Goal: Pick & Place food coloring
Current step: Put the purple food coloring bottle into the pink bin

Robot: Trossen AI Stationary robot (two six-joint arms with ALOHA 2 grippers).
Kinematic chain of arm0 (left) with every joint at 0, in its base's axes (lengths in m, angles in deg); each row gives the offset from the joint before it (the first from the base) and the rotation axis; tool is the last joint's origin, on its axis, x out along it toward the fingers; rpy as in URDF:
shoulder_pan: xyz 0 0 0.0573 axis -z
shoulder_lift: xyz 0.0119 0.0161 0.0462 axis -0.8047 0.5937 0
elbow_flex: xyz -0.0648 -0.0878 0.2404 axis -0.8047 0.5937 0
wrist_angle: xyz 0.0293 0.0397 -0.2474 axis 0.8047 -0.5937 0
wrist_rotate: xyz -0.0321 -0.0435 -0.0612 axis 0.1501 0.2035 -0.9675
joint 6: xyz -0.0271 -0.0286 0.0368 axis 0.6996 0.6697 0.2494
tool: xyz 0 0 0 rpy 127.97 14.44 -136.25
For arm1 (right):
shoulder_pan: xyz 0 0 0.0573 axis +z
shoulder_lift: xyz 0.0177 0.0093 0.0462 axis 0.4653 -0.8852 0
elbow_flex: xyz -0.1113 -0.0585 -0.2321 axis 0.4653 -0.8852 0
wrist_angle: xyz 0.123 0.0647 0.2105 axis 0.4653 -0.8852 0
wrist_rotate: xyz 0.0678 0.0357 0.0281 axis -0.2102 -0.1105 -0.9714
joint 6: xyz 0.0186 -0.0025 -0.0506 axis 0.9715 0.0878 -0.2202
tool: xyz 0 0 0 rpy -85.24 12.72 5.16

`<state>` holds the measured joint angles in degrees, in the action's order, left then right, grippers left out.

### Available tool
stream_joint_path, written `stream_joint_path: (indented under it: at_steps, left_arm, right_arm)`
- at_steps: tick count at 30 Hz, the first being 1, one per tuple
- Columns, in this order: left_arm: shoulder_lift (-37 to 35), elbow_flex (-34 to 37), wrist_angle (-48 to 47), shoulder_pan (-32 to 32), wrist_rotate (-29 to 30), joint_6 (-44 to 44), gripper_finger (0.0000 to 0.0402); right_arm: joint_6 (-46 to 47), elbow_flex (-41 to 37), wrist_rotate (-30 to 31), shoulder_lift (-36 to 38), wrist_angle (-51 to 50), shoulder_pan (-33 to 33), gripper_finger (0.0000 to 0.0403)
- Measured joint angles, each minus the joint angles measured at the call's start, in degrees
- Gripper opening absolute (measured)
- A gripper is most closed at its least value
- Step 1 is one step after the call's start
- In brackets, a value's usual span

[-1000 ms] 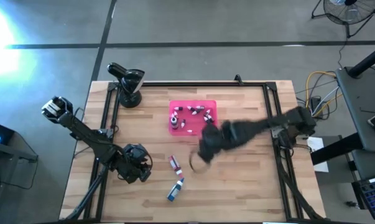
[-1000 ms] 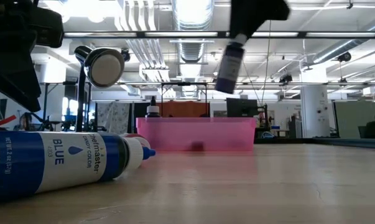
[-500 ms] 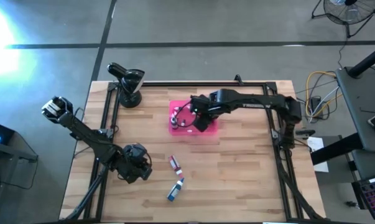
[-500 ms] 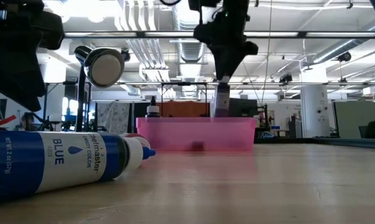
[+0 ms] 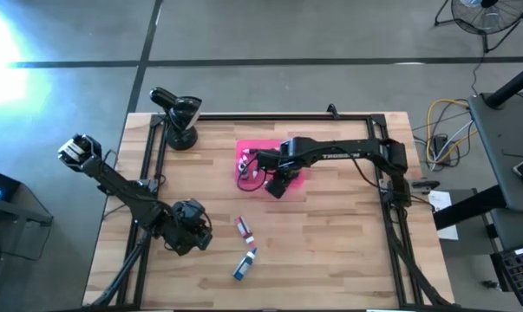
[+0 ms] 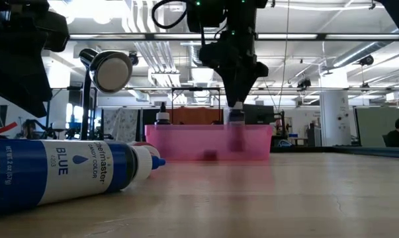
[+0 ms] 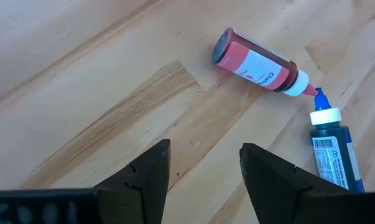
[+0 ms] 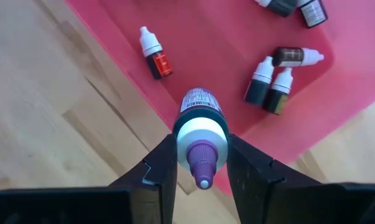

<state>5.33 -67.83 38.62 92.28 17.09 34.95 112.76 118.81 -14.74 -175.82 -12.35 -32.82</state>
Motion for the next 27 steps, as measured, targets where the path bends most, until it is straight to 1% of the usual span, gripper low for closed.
stream_joint_path:
  at_steps: [15, 18, 22, 27]
  left_arm:
    - [0.0, 0.0, -0.01, 0.04, -0.57, -0.15, 0.017]
    - [0.0, 0.02, -0.01, 0.11, -0.59, -0.15, 0.017]
    - [0.0, 0.02, -0.04, 0.11, -0.59, -0.35, 0.017]
    - [0.0, 0.02, -0.07, 0.11, -0.61, -0.35, 0.017]
  right_arm:
    - [1.15, -1.5, 0.08, -0.97, -1.26, 0.16, 0.0111]
    - [2.08, -2.31, -0.85, -0.97, -1.21, 0.23, 0.0132]
    - [3.07, -3.18, -1.38, -0.93, -1.46, 0.38, 0.0176]
    - [3.1, -3.21, 0.0, -0.58, -1.68, 0.94, 0.022]
